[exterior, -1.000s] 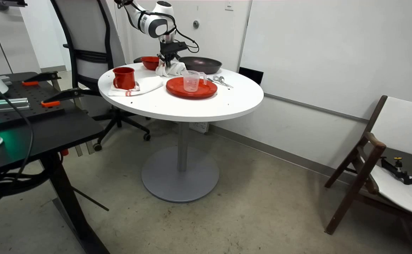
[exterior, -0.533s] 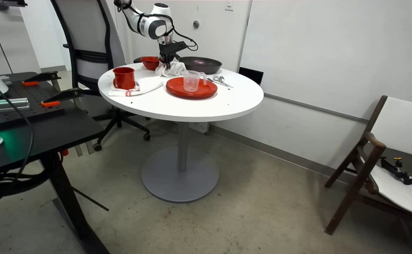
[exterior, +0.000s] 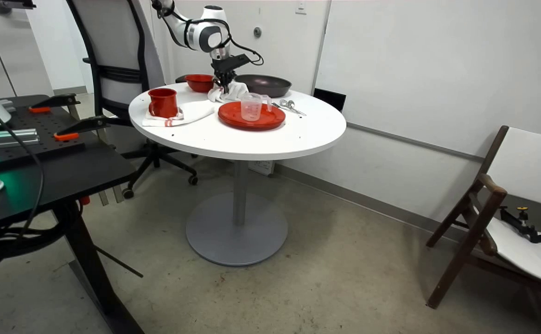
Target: Use the white and red towel on the left to wipe the tabletop
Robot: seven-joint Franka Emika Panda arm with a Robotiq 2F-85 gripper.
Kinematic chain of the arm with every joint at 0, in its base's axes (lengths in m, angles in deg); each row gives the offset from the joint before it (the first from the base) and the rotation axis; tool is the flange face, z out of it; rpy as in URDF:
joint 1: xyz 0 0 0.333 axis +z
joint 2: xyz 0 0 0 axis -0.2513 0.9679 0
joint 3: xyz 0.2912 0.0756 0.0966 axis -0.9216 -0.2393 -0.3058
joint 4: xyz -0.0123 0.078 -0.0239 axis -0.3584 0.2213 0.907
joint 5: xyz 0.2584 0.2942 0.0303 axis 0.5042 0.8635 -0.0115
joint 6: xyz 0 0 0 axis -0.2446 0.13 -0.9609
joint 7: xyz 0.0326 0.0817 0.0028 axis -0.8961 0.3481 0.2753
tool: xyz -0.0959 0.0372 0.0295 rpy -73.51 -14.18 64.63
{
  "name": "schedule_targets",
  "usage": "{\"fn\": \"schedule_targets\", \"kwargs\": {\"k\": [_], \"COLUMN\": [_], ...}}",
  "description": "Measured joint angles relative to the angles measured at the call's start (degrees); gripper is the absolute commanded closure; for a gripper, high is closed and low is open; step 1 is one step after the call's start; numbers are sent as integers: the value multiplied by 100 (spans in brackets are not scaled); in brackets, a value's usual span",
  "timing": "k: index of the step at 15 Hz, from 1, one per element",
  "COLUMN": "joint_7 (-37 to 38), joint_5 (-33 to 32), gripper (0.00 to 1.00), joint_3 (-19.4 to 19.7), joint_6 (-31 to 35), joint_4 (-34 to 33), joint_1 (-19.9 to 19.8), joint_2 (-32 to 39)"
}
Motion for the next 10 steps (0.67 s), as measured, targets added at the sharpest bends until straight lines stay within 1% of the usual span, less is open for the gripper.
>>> {"fn": "schedule_targets", "kwargs": {"k": [6, 10], "joint_7": [19, 98], "joint_5": [-1, -1], "gripper": [100, 100], "joint_3": [382, 545], "joint_6": [-189, -301], "joint_4": [-224, -366], "joint_1": [-18, -27], "joint_2": [91, 148]}}
